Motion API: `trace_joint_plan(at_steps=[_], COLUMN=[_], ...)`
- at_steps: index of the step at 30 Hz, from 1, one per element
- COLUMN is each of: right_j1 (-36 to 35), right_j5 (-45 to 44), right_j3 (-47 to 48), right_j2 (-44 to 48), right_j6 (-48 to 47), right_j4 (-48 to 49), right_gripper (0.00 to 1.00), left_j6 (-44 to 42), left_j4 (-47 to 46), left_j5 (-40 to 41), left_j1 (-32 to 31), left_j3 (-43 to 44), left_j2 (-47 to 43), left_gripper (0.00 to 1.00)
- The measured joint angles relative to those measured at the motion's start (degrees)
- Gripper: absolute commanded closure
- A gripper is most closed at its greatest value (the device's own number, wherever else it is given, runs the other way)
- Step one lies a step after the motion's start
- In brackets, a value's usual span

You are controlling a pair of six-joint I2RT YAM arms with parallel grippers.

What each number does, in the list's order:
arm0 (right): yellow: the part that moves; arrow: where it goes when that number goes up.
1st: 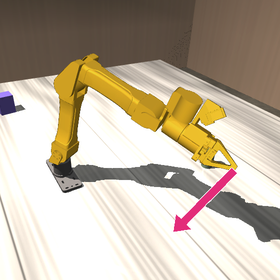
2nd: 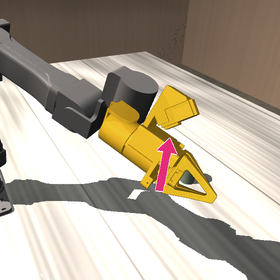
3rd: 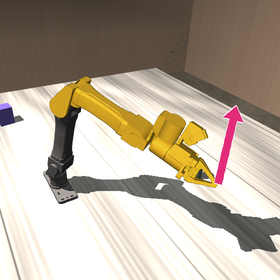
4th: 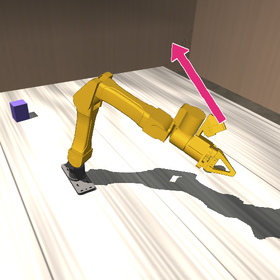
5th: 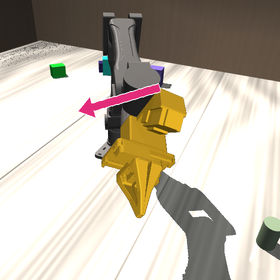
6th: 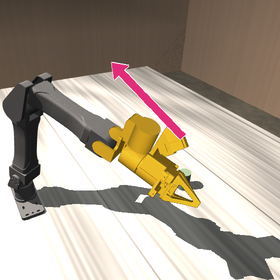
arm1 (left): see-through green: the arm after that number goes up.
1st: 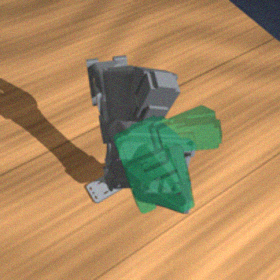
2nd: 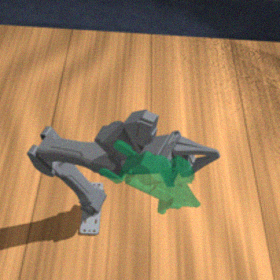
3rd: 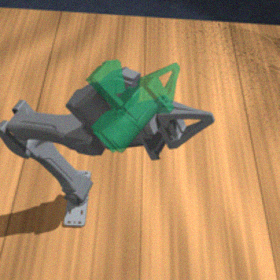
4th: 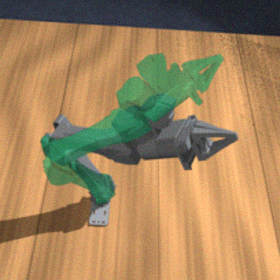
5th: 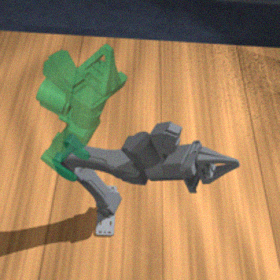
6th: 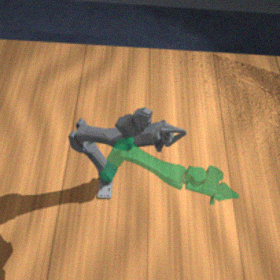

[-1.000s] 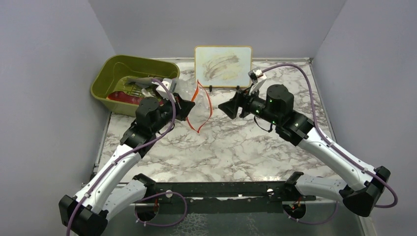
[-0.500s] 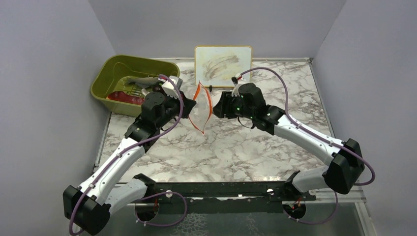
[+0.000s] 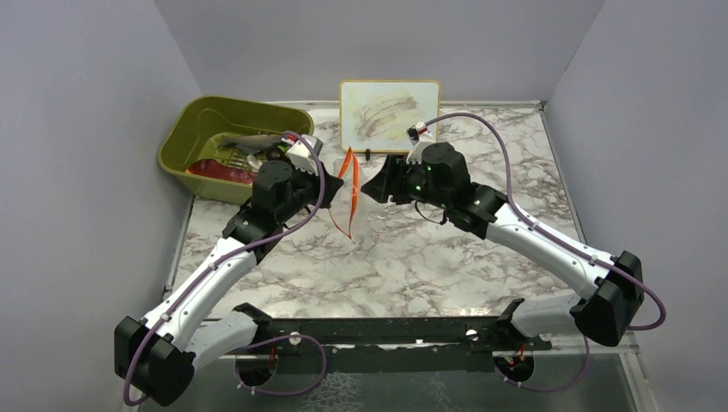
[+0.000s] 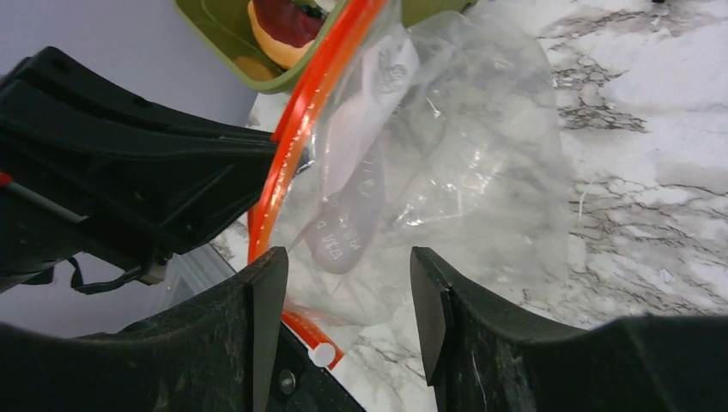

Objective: Place the food in the zip-top bag and seal the zipper
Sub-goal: Open the zipper of the food storage bag at the center of the board.

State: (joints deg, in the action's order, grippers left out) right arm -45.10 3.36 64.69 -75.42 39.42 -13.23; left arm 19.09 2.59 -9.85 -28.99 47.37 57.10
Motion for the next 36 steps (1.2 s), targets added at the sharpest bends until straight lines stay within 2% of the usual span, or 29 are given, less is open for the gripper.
trace_joint_plan(at_steps=[6, 12, 17, 20, 24, 25, 31, 33, 36], right_j1=[-0.9, -1.7, -3.4, -4.0, -4.0, -4.1, -4.1, -4.1, -4.1], right_j5=[-0.2, -1.9, -6.0, -8.8, -14.0, -16.4, -26.6, -27.3, -27.0], right_j3=[2.1, 2.9, 5.1, 5.6, 6.1, 6.1, 4.3, 2.7, 1.1], right_j2=[-0.7, -0.7, -2.5, -4.2, -5.9, -5.9, -1.4, 1.9, 5.2], right_j6=[0.0, 0.0, -0.8, -2.0, -3.5, -3.9, -5.7, -6.7, -7.3], right_j4=[-0.2, -0.3, -3.3, -4.8, -9.3, -10.6, -13.4, -13.1, -11.9], right_gripper=[0.39, 0.38, 0.48, 0.59, 0.92, 0.98, 0.99, 0.98, 0.92], left_j6=[0.0, 0.0, 0.1, 0.7, 2.1, 2.4, 4.3, 5.1, 7.0], left_j4=[0.0, -0.1, -0.2, -0.2, -0.4, -0.4, 4.9, 6.1, 6.4], left_j5=[0.0, 0.0, 0.0, 0.0, 0.0, 0.0, 3.2, 4.4, 5.7], left_j1=[0.0, 0.0, 0.0, 0.0, 0.0, 0.0, 0.0, 0.0, 0.0], left_j3=[0.0, -0.7, -0.7, -0.8, -1.1, -1.1, 0.4, 0.9, 0.9], left_j2=[0.2, 0.2, 0.2, -0.3, -1.2, -1.3, -1.0, -0.8, -0.9], left_gripper=[1.00, 1.00, 1.00, 1.00, 1.00, 1.00, 1.00, 1.00, 1.00])
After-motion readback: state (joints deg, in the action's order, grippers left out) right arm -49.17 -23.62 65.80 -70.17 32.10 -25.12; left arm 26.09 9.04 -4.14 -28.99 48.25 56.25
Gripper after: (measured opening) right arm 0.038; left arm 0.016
